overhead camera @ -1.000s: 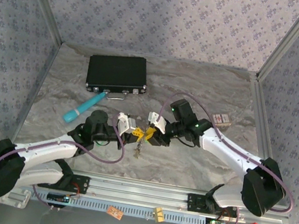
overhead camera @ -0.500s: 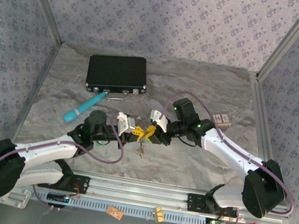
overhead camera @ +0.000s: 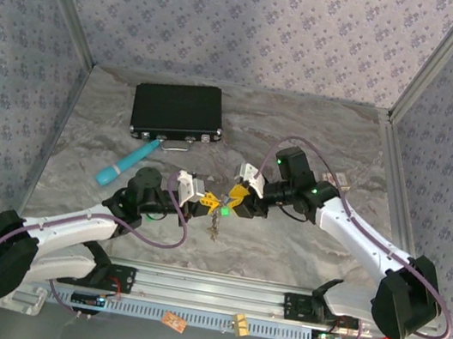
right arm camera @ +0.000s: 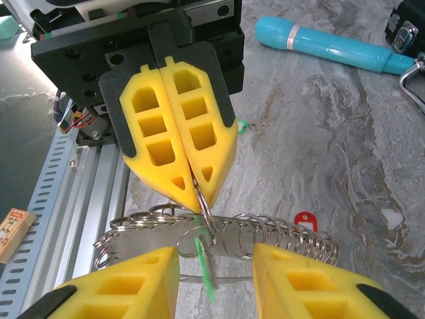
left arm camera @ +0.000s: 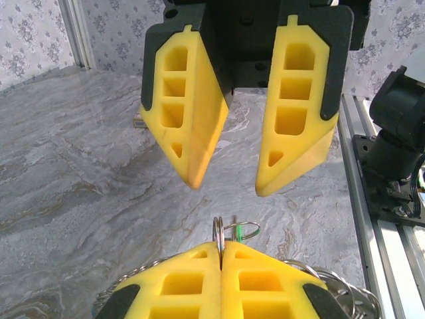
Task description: Put the keys on the keyring
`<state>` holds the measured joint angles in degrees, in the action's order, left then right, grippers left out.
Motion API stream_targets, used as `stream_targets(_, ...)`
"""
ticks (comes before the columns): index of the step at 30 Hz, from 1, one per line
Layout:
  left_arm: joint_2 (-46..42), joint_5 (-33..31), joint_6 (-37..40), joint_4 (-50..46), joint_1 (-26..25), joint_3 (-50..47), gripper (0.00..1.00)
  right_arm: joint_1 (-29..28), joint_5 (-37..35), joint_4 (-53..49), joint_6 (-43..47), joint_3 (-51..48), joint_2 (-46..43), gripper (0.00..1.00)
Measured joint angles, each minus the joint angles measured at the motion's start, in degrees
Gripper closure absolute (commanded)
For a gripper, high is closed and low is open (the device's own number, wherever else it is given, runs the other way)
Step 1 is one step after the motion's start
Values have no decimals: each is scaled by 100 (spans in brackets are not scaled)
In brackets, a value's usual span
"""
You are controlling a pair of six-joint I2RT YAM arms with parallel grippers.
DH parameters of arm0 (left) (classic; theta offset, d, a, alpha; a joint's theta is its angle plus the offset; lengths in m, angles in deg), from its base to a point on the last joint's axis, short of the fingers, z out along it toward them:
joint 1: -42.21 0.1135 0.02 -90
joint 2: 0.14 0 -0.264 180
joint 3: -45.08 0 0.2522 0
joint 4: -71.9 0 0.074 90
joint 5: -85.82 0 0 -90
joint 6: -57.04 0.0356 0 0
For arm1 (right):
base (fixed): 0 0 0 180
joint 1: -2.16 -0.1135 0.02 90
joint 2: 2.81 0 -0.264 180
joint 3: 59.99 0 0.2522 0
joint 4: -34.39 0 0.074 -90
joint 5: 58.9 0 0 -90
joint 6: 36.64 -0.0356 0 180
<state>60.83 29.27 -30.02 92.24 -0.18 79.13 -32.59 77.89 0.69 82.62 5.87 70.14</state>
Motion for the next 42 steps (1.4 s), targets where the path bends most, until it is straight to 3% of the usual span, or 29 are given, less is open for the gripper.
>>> stream_targets(6,0,26,0,0,0,0,100,-39,2,188,-144,2,90,79)
stream_targets(18,0,42,-2,2,0,0,100,-258,66,286,-142,70,468,80)
stream_targets(22,0,37,-13,0,2,-2,100,-291,87,267,-142,107,511,99)
stream_targets(25,0,28,-63,-2,7,-11,100,-291,87,216,-111,140,535,100)
stream_targets(28,0,-35,-85,-2,4,-11,88,-291,55,79,-33,227,551,100)
stream_targets(30,-11,-107,-57,-57,0,-2,83,-328,-59,-144,81,354,566,100)
stream_targets(42,151,-219,216,-1062,-2,393,85,-844,-1469,-1700,1075,1388,962,100)
